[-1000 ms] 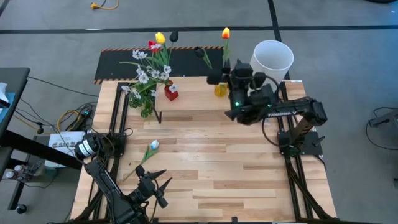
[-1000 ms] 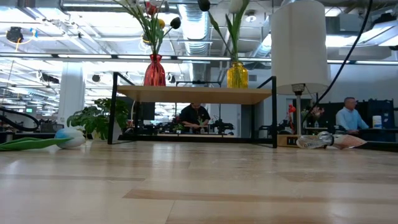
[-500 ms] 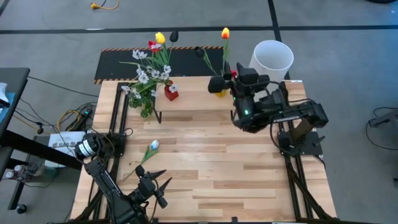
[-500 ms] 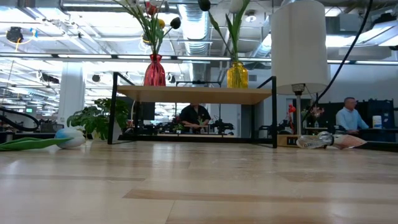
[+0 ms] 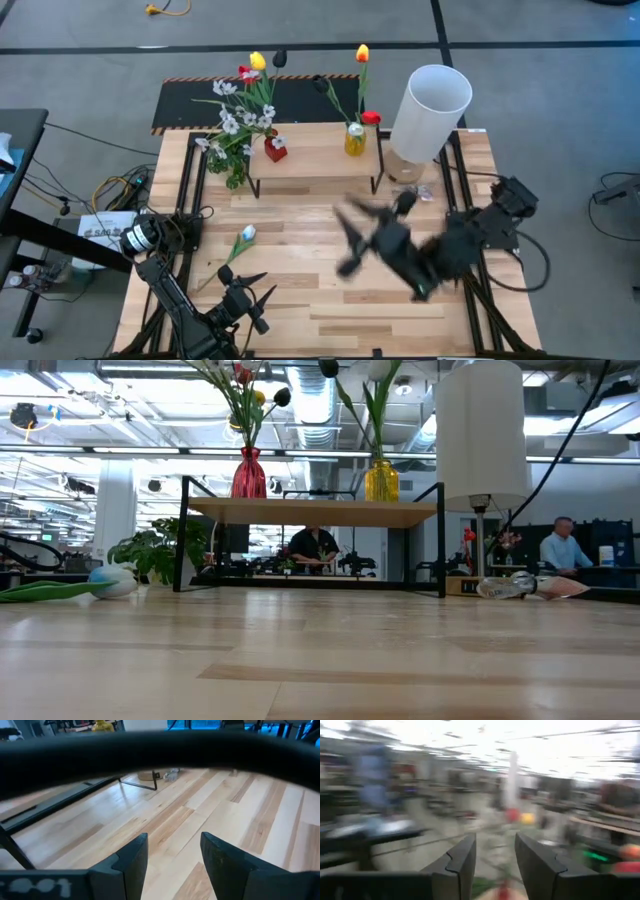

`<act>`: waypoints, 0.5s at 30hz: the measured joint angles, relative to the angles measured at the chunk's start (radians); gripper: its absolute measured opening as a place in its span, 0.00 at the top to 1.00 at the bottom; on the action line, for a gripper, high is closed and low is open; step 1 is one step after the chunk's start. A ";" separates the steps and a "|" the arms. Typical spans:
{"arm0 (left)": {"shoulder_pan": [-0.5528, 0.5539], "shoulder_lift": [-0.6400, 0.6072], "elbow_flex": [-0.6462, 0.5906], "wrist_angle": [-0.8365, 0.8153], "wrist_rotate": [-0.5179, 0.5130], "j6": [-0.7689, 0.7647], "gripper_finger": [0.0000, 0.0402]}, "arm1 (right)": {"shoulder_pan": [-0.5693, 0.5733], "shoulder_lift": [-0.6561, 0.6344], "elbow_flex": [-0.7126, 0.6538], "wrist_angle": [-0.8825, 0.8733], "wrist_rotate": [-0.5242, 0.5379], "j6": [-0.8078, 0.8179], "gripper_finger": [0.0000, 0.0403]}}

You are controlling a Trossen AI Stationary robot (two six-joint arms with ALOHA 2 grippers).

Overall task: Pick and place flowers into a vace then onto a shelf
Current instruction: Put the white flower into the yellow vase on the shelf

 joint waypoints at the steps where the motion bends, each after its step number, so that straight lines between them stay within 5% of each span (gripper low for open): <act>1: 0.000 0.000 0.000 0.000 0.000 0.009 0.57 | 0.028 0.000 0.000 -0.085 -0.029 0.088 0.69; 9: 0.000 0.000 0.000 0.000 0.013 0.095 0.57 | 0.121 0.008 0.000 -0.655 -0.513 1.069 0.77; 15: 0.000 0.000 0.000 0.000 0.050 0.134 0.57 | 0.115 0.074 -0.002 -0.871 -0.750 1.532 0.81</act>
